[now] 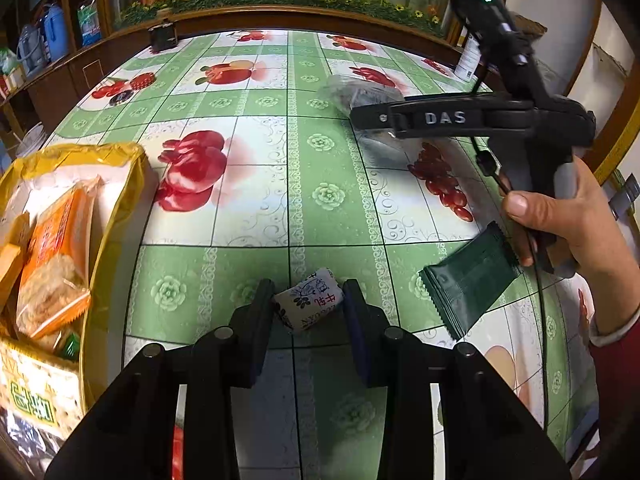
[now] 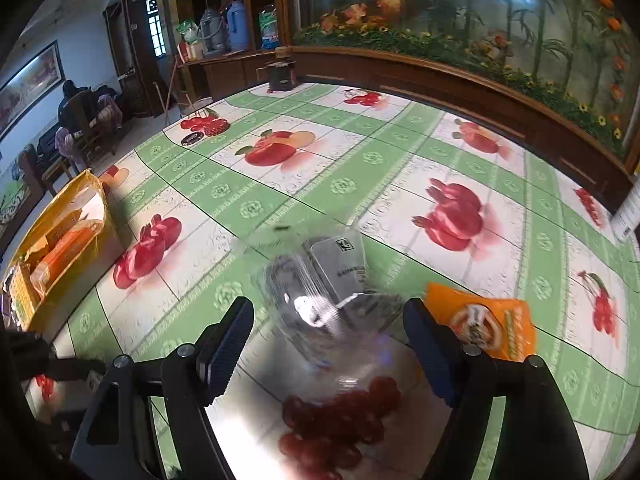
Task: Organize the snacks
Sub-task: 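Grasp the last white candy box with the left tool while the right tool grasps the clear snack bag, then carry the candy box and clear snack bag with both tools over the tray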
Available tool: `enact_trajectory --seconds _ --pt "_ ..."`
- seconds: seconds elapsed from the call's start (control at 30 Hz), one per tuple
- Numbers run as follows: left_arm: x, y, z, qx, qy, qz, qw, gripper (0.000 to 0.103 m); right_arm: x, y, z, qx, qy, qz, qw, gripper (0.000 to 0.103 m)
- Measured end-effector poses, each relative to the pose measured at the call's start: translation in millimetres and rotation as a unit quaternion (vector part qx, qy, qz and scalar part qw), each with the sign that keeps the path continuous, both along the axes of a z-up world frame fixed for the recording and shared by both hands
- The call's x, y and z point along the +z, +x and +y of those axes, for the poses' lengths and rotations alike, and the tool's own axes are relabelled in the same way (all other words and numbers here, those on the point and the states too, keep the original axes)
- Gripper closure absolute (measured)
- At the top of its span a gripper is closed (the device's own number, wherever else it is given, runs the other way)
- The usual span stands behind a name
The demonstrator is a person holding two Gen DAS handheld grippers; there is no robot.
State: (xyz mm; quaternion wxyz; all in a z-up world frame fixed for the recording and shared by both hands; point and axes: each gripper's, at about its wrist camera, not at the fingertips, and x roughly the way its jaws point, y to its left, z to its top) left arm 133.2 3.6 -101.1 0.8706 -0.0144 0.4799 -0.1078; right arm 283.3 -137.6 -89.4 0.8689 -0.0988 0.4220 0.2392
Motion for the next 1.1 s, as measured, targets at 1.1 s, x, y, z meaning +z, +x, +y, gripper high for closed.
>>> enact_trajectory --seconds 1.1 --pt "-1.3 -16.3 21.4 0.024 -0.030 0.007 0.9992 0.071 0.1 -3.0 37.0 0.048 0.006 0.038 0.998 0.027"
